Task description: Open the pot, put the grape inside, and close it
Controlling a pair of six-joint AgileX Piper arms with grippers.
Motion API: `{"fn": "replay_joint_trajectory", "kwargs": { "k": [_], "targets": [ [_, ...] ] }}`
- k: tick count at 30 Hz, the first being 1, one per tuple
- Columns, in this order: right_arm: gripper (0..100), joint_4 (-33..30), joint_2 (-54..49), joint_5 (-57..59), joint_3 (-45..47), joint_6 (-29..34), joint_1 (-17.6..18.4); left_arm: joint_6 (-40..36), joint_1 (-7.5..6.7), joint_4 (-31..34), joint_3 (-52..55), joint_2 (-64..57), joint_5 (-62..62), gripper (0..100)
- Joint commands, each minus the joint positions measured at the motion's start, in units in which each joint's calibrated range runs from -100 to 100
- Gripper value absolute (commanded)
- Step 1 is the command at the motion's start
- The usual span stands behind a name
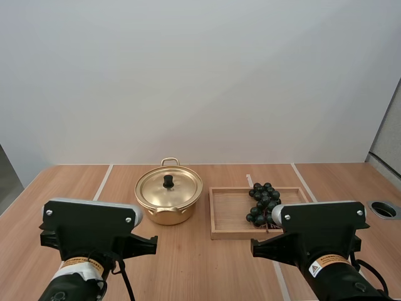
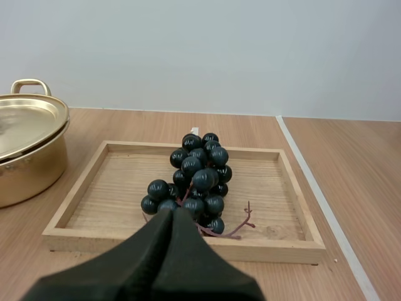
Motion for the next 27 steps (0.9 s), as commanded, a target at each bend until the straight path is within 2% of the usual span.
{"fn": "replay_joint_trajectory", "kwargs": {
  "k": [1, 5, 11, 17, 23, 27],
  "targets": [
    [0, -0.1, -0.35, -6.04, 0.0, 0.6, 0.17, -0.21, 0.08, -0.67, 0.0, -0.32, -8.38, 0],
    [0, -0.1, -0.35, -16.29, 0.0, 0.6, 0.17, 0.01, 0.08, -0.67, 0.0, -0.32, -12.35, 0],
    [0, -0.58, -0.35, -16.0, -2.99, 0.6, 0.17, 1.35, 0.08, -0.67, -6.26, -0.32, -12.18, 0],
    [0, -0.58, -0.35, -6.12, -14.14, 0.6, 0.17, 1.4, 0.08, -0.85, -15.33, 0.7, -9.54, 0],
    [0, -0.58, -0.35, 1.73, -24.64, 0.6, 0.17, 1.4, 0.08, -2.19, -25.85, 8.68, 5.29, 0],
    [0, -0.58, 4.92, 8.85, -31.43, 0.6, 0.17, 1.4, 0.08, -2.82, -32.19, 14.74, 12.34, 0]
  ]
}}
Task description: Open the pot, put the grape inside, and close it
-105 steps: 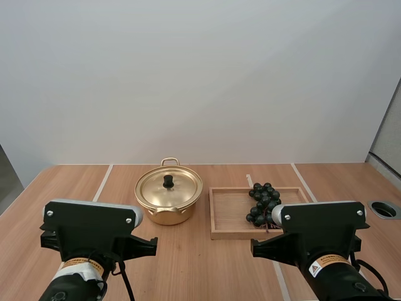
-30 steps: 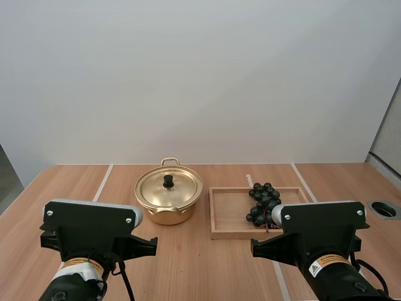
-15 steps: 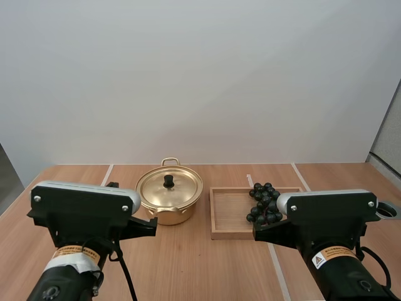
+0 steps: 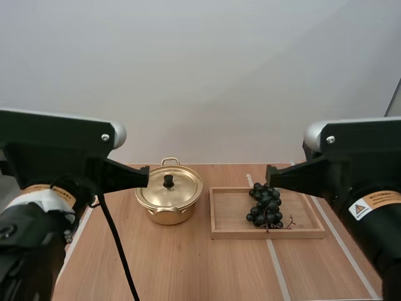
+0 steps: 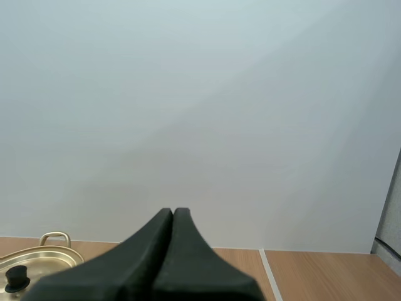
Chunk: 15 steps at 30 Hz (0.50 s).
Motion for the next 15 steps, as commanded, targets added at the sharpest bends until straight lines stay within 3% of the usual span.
{"fn": "replay_joint_trajectory", "kwargs": {
  "k": [1, 15],
  "targets": [
    [0, -0.47, 4.82, 6.25, -5.16, 0.53, 0.17, -0.13, 0.08, -1.74, -5.11, 4.68, 6.16, 0],
    [0, -0.47, 33.86, 32.24, -31.24, 0.53, 0.17, 8.54, 0.08, -7.56, -25.41, 23.37, 33.55, 0]
  ]
}}
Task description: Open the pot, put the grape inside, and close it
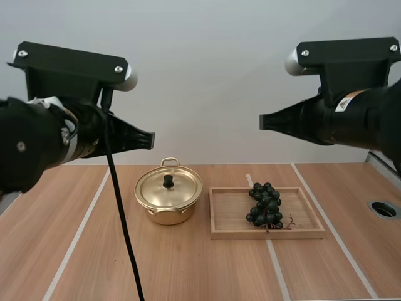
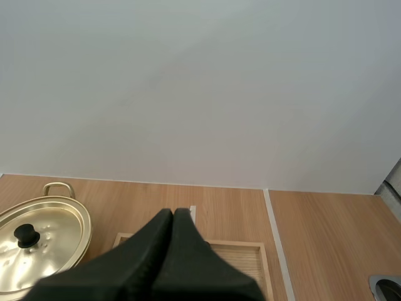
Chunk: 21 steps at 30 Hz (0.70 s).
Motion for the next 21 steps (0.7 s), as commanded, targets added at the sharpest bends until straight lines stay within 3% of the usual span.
{"fn": "replay_joint_trajectory", "kwargs": {
  "k": [1, 7, 10, 15, 21],
  "targets": [
    [0, -0.47, 8.68, 7.32, -8.76, 0.53, 0.17, 3.95, 0.08, -2.43, -5.15, 5.33, 7.1, 0],
    [0, -0.47, 16.69, 15.02, -14.25, 0.05, 0.17, 9.65, 0.08, -2.43, -7.48, 10.93, 13.17, 0],
    [0, -0.47, 20.26, 18.54, -16.36, -3.92, 0.17, 12.83, 0.08, -2.43, -7.48, 13.33, 15.08, 0],
    [0, -0.47, 25.68, 22.71, -17.46, -9.36, 0.17, 13.18, 0.08, -2.43, -7.48, 15.54, 14.52, 0],
    [0, -0.47, 26.71, 22.71, -17.46, -9.63, 0.17, 13.18, 0.08, -1.66, -7.48, 15.23, 13.88, 0]
  ]
}}
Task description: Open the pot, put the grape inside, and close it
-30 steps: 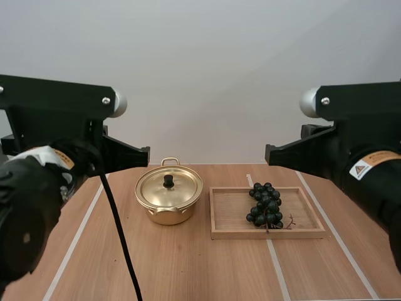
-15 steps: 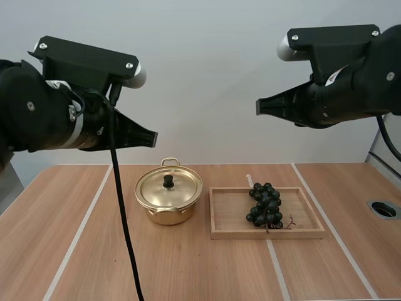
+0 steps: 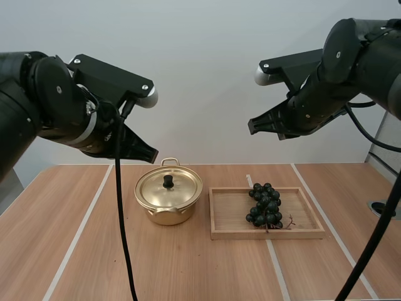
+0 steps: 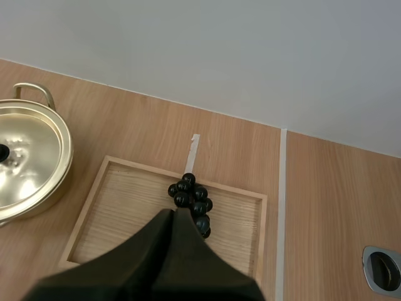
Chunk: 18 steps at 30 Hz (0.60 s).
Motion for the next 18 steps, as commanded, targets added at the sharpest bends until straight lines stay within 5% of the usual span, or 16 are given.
{"fn": "replay_joint_trajectory", "kwargs": {
  "k": [1, 15, 18],
  "targets": [
    [0, -0.47, -0.59, 0.27, -0.44, -0.65, 0.17, 0.14, 0.08, -0.01, -0.57, -0.34, -1.02, 0],
    [0, -0.47, -0.57, -2.5, -0.44, -2.68, 0.17, 7.15, 0.08, -1.83, -0.57, 0.92, -8.93, 0],
    [0, -0.47, -0.57, -3.78, -0.44, -3.01, 0.17, 12.27, 0.08, -5.31, -0.57, 3.06, -8.93, 16]
  ]
}}
